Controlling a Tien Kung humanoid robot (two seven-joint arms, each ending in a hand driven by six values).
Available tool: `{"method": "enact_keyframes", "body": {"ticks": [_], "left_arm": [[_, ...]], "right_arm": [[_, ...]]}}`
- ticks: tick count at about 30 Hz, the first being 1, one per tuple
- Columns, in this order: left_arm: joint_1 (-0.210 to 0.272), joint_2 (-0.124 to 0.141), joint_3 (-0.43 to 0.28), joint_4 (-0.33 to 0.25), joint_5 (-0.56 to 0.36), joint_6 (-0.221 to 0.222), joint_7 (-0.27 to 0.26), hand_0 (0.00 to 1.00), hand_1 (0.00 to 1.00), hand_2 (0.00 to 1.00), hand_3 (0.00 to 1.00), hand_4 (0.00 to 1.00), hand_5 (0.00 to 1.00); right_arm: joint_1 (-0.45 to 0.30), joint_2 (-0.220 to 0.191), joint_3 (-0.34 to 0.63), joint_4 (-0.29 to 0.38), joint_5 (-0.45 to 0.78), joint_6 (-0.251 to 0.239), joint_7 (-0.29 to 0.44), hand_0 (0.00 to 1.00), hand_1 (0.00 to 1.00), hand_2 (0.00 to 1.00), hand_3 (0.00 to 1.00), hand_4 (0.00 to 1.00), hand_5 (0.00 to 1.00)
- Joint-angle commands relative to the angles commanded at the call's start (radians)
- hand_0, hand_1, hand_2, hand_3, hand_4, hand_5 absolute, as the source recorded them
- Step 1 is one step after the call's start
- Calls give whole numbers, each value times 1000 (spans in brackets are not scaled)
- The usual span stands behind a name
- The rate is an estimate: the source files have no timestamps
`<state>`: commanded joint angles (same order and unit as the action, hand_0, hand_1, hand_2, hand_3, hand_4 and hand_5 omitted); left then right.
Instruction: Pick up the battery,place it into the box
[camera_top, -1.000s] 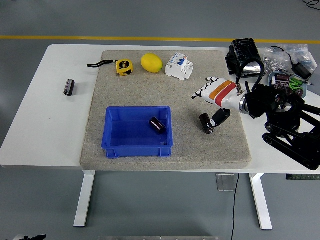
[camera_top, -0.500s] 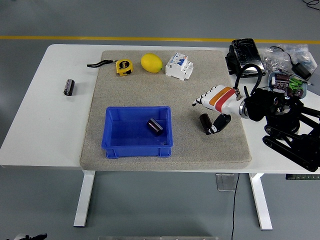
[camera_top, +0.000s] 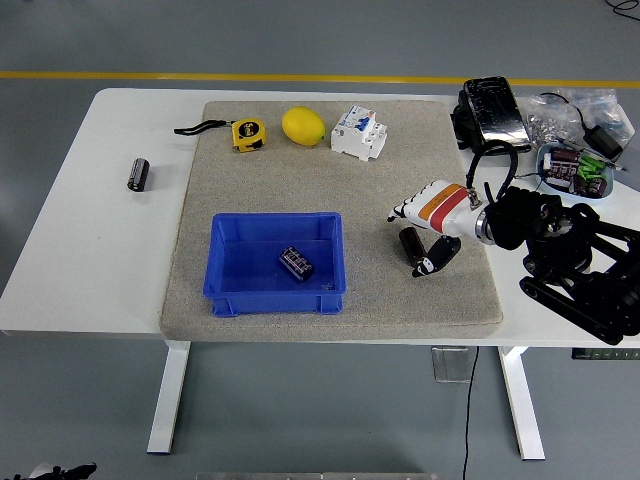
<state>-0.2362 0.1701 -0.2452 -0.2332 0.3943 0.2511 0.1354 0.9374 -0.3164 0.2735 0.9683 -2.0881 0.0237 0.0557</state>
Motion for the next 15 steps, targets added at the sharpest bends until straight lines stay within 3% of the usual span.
{"method": "enact_keyframes", "body": {"ticks": [15], "left_arm": [[-3,-4,-5,-1,12,0,2,715,688,737,599,614,483]], "right_arm": [[-8,28,-15,-77,5,-53,18,592,584,671,768,998,451]]}}
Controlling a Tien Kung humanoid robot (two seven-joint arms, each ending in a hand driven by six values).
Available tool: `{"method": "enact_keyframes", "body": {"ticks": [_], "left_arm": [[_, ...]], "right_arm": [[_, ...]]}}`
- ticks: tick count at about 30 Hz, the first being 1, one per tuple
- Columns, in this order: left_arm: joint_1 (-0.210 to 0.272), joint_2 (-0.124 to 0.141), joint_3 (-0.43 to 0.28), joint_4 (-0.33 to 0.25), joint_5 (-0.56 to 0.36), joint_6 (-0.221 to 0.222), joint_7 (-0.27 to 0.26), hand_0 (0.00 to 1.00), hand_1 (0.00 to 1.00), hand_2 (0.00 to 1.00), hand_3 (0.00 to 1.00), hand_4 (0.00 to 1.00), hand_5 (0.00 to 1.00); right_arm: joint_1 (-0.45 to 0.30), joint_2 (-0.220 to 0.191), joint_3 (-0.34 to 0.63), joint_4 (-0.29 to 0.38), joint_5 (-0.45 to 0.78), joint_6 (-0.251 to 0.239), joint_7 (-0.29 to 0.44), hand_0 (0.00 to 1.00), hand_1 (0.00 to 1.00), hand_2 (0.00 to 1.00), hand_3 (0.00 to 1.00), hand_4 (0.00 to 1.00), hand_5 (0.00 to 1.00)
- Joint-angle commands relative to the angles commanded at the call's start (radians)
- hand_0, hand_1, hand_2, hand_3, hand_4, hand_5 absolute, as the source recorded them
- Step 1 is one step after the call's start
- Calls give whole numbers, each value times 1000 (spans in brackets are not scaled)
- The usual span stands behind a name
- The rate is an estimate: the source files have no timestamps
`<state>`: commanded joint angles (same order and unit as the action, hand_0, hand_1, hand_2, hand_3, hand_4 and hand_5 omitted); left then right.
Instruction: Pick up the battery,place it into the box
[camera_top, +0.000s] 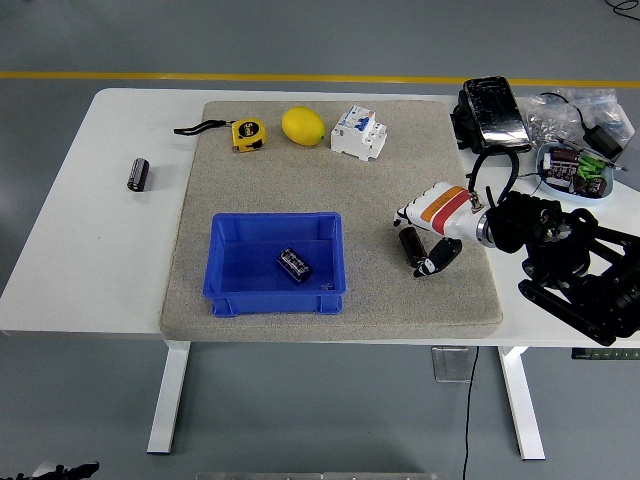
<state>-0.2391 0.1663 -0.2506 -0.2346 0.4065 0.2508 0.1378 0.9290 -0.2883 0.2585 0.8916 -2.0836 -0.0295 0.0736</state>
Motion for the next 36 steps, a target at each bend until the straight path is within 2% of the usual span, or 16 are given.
{"method": "enact_keyframes", "body": {"ticks": [5,6,11,12,17,18,29,30,36], "left_arm": [[-2,0,0,-1,1,-1,1,715,688,737,599,614,483],[-2,0,0,-1,2,-1,1,714,691,737,599,614,483],[0,-1,2,-2,0,-1,0,714,691,737,599,614,483],[1,-1,2,-2,1,-1,0,714,690,735,600,614,483],[1,-2,4,-3,1,-1,0,714,690,735,600,614,483],[1,-3,6,-2,-2,0,-2,714,690,737,600,615,483],[7,-6,9,-1,-9,3,-6,714,690,733,599,614,484],[7,-6,10,-1,-8,3,-6,714,690,734,599,614,484],[11,-6,4,0,-3,2,-2,714,690,735,599,614,485]], "right_arm": [[-2,3,-5,-12,-2,-7,1,592,584,671,768,998,451],[-3,3,-6,-12,-3,-9,2,543,552,640,751,998,444],[-3,4,-7,-2,-25,-3,1,543,552,640,751,998,444],[-3,4,-7,0,-24,-3,1,471,518,581,660,998,423],[-3,6,-14,-4,-29,-10,-4,471,518,581,660,998,423],[-3,6,-16,-5,-29,-11,-4,421,484,554,591,998,400],[0,6,-17,-7,-26,-15,-6,401,468,543,558,998,379],[0,6,-16,-6,-26,-15,-6,362,456,538,549,998,371],[3,3,-13,5,-26,-15,-8,341,445,534,543,998,362]]}}
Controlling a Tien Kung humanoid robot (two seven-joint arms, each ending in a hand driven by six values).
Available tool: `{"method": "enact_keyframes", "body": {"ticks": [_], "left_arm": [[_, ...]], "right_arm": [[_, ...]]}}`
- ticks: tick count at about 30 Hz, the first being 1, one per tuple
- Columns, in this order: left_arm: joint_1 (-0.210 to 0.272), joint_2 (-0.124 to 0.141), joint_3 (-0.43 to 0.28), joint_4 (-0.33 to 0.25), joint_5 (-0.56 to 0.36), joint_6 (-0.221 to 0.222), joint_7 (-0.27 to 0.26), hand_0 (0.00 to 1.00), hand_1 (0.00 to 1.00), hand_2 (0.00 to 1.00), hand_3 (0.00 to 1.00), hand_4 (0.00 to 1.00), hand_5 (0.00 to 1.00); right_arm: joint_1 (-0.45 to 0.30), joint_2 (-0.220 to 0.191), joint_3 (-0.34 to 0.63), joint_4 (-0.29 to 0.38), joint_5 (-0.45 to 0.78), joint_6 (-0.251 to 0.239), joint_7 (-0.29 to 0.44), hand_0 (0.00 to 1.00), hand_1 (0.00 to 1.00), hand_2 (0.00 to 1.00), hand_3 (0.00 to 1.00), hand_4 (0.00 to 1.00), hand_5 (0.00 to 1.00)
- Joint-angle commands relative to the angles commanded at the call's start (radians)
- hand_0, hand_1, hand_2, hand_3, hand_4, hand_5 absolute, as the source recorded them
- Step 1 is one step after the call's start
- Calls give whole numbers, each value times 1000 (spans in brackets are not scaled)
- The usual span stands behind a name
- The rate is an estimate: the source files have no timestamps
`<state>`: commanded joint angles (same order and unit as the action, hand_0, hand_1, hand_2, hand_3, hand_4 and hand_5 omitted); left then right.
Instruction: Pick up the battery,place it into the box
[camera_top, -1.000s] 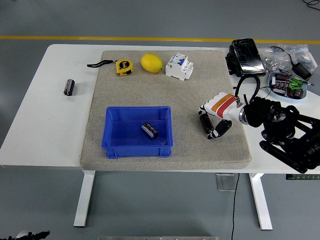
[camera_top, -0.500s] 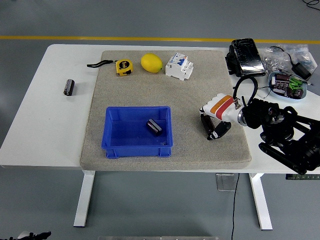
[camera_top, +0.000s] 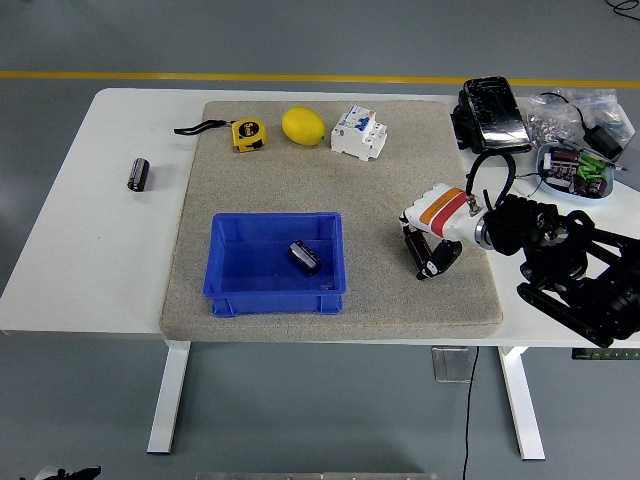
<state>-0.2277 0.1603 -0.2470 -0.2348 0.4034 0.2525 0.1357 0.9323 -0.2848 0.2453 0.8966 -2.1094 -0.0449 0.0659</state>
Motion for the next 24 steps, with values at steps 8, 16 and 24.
{"method": "enact_keyframes", "body": {"ticks": [8,16,24], "left_arm": [[3,2,-11,2,14,-1,5,714,689,734,598,614,485],[2,6,-16,2,21,-2,8,714,690,734,598,614,485],[1,8,-17,4,22,0,7,715,686,732,598,614,484]], "right_arm": [[2,-18,26,55,-13,4,-8,343,446,536,544,998,372],[4,-37,77,179,-46,8,-27,345,444,535,542,985,362],[29,2,123,286,-60,-9,-45,351,440,535,543,977,356]]}}
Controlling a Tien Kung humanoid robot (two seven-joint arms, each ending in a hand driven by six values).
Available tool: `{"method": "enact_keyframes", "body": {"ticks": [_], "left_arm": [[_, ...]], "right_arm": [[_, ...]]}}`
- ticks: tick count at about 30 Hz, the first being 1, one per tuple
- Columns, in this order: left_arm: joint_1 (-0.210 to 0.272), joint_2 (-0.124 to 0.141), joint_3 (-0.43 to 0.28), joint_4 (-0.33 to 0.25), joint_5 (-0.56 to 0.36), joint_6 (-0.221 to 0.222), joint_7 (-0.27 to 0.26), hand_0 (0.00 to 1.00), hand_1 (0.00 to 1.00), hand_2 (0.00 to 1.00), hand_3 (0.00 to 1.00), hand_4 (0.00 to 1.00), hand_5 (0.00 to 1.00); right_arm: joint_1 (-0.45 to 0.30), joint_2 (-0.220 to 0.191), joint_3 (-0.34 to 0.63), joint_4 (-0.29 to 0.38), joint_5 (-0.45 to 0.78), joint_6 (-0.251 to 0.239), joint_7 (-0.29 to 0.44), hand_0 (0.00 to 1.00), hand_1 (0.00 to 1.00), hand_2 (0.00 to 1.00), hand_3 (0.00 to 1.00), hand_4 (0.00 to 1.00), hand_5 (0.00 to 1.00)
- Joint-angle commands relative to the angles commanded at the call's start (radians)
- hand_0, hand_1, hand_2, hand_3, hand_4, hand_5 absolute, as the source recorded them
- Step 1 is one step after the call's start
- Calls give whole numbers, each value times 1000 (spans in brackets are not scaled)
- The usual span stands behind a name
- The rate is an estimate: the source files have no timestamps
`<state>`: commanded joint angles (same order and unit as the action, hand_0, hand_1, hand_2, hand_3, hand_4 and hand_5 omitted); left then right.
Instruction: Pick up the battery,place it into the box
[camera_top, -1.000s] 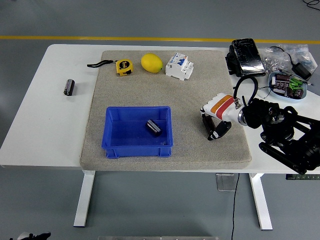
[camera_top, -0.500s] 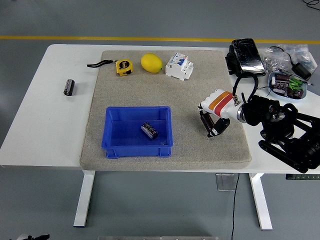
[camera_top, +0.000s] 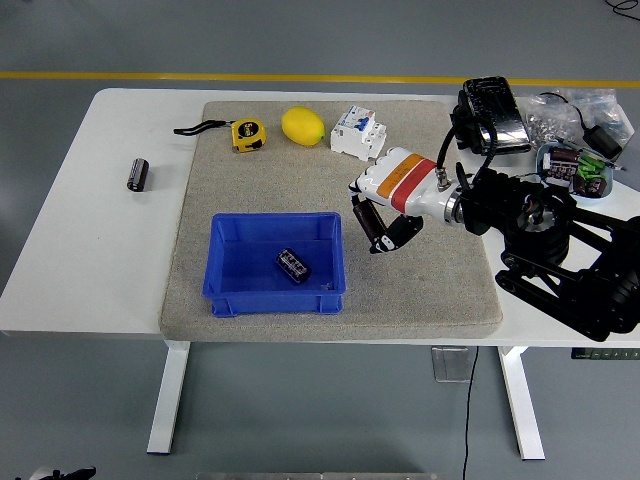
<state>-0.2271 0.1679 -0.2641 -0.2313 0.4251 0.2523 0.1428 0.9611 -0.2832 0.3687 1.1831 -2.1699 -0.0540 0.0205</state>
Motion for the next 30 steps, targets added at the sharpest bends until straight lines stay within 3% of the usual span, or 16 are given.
{"method": "enact_keyframes", "body": {"ticks": [7,11,12,17,18,23,24,30], "left_arm": [[-5,0,7,-1,-9,0,-3,715,685,733,600,614,485],[-11,2,11,-2,-14,1,-6,715,685,733,600,614,485],[-12,3,11,-2,-14,1,-6,714,680,733,599,614,484],[-17,3,11,-2,-14,2,-6,714,680,733,599,614,484],[-17,4,12,-2,-14,2,-6,715,681,731,599,614,484],[-17,5,13,-2,-17,2,-6,715,681,731,599,614,484],[-16,5,12,-2,-16,3,-6,715,680,729,599,614,484],[-12,5,8,-2,-11,1,-3,715,680,731,599,614,485]], "right_arm": [[30,70,-39,31,4,-10,-9,367,441,535,544,977,357],[46,103,-75,13,7,-12,-9,367,441,535,544,977,357],[49,110,-83,8,8,-13,-8,434,476,563,569,985,363],[64,142,-114,-37,10,-20,-4,434,476,563,569,985,363],[66,145,-117,-43,12,-21,-3,756,684,772,839,998,392],[68,148,-115,-51,19,-32,3,756,684,772,839,998,392],[68,147,-114,-51,21,-34,7,820,768,859,957,998,377],[69,147,-108,-44,24,-41,15,835,791,887,965,998,379]]}}
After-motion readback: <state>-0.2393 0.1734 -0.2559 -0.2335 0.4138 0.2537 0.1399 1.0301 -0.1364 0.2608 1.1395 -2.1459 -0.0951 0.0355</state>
